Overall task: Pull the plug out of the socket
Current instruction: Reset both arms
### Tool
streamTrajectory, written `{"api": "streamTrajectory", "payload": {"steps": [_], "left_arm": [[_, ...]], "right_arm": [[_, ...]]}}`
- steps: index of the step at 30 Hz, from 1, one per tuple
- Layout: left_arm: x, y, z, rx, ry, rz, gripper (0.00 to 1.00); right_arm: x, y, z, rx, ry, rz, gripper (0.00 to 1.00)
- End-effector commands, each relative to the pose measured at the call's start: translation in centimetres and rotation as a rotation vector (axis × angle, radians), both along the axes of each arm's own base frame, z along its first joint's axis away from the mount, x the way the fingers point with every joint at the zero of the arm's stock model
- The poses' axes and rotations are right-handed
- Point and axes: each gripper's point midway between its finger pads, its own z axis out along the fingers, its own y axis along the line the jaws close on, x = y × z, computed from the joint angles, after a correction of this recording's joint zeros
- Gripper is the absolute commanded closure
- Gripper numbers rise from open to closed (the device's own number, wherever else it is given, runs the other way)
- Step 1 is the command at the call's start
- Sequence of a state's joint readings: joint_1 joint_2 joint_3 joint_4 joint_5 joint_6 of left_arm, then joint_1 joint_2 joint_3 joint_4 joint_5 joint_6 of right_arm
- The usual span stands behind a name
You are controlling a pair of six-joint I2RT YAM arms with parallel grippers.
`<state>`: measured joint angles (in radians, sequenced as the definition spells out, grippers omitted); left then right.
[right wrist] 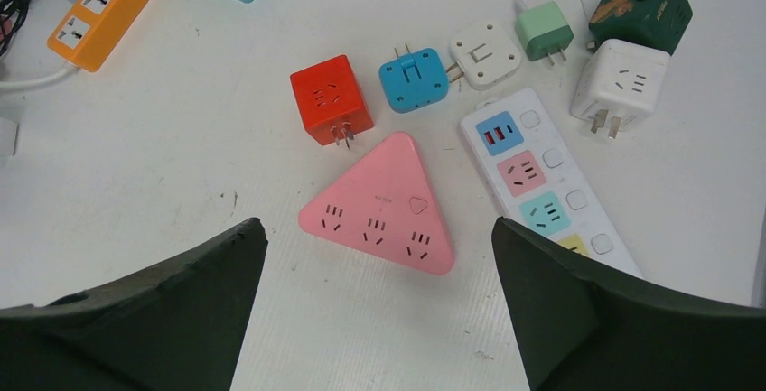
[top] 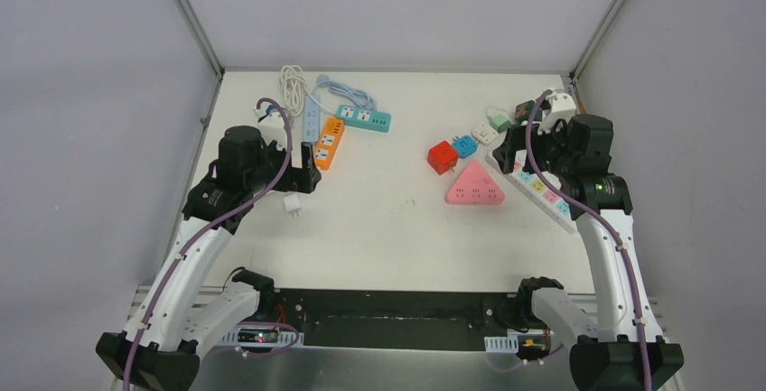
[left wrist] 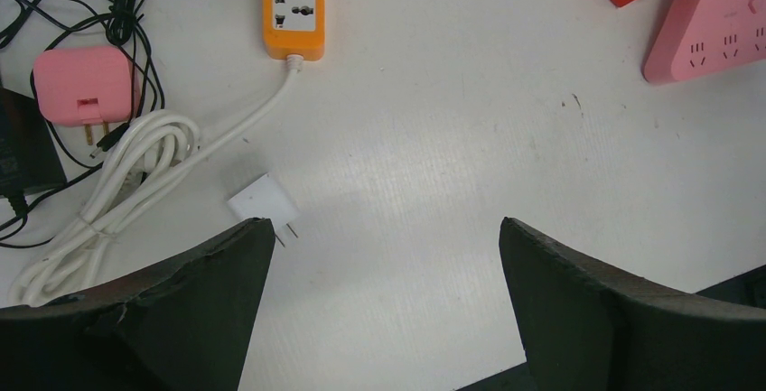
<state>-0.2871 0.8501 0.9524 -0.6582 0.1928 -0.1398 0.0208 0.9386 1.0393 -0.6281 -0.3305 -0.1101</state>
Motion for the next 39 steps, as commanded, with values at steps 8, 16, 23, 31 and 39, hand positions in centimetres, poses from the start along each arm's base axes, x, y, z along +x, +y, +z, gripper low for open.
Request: {"api": "streamTrajectory", "payload": {"steps": [8,16,23,31,39], "left_arm": [[1.4,-0.1,1.1,-0.01,-0.023,0.021,0.01],[1.5,-1.3,3.8,-0.078,-0.032,-0.007,0.01],[1.2,-2.1,7.8,-0.132,-0.087,-0.042,0.01],[0.8,-2.1,7.9,-0.135,-0.08,-0.047,0.01],[0.8,-2.2,8.0,-0.14,-0.08,-0.057,0.01]], "right_arm": [[1.4,0.0,2.0,0.065,-0.05,-0.069,0.0],[1.8,-0.3,4.5,0.066,-0.098,-0.091,0.0],[2.6,1.2,7.8,0.105,-0.138,-0.014,0.0],[2.8,2.4,8.9,0.168,-0.128,0.042,0.0],[3.0,2.3,9.1,0.19,-0.122,0.043,0.0]]}}
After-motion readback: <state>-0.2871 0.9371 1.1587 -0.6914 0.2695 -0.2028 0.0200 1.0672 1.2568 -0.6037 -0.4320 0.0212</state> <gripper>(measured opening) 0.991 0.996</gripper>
